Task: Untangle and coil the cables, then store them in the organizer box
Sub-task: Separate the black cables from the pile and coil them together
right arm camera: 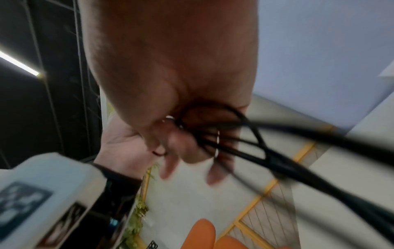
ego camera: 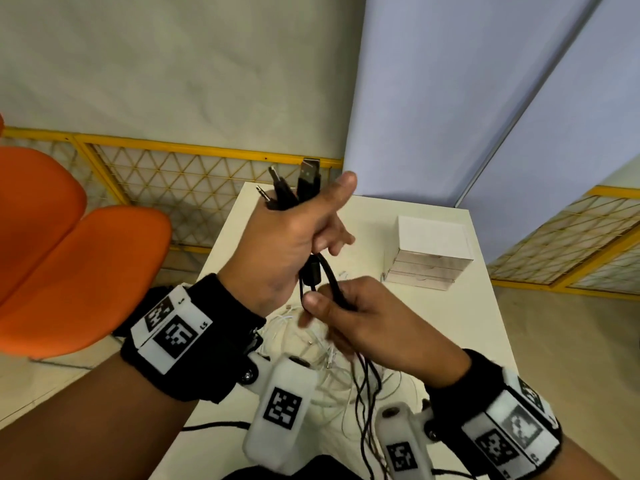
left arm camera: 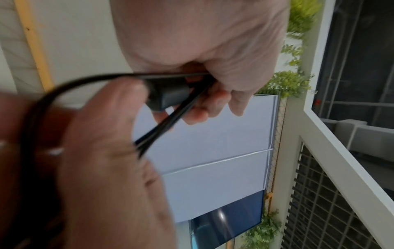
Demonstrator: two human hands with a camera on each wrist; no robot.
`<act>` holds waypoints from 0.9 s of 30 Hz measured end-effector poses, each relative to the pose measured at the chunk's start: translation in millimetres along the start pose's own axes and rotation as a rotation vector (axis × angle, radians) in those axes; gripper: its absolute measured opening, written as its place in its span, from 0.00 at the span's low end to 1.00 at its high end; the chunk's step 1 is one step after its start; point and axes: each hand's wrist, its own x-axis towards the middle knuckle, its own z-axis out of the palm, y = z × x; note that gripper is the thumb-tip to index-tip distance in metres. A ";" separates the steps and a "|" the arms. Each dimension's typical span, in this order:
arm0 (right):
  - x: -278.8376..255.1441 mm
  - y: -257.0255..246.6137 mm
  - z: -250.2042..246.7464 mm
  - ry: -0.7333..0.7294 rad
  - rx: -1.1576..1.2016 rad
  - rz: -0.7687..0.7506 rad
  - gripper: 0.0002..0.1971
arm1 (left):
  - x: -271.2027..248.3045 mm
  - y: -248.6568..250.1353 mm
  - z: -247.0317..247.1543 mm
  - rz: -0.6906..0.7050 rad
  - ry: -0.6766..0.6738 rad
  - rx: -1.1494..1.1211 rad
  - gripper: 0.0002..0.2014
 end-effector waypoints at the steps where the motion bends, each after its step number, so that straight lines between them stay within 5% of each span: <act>1: -1.3 2.0 2.8 0.006 0.003 0.018 0.20 | 0.1 4.8 -1.4 0.014 0.015 -0.013 0.27; 9: -28.0 87.3 7.1 0.065 -0.156 0.143 0.29 | -7.3 29.0 -17.2 -0.054 -0.056 -0.205 0.29; 15: -72.4 207.0 4.3 0.087 -0.236 0.513 0.28 | -2.0 46.2 -31.0 0.026 -0.062 -0.215 0.28; 19: -109.7 236.7 -1.7 0.057 -0.205 0.780 0.26 | -2.6 45.5 -34.0 -0.018 -0.043 -0.212 0.27; 22: -120.3 221.5 -12.7 -0.092 -0.161 0.725 0.21 | -2.8 40.9 -29.6 -0.075 -0.012 -0.217 0.26; 24: -115.8 195.4 -22.4 -0.137 -0.145 0.648 0.34 | -1.2 37.9 -24.9 -0.101 -0.016 -0.222 0.26; 27: -83.1 124.9 -35.3 0.097 -0.122 0.409 0.39 | -0.1 30.3 -16.3 -0.135 -0.036 -0.203 0.26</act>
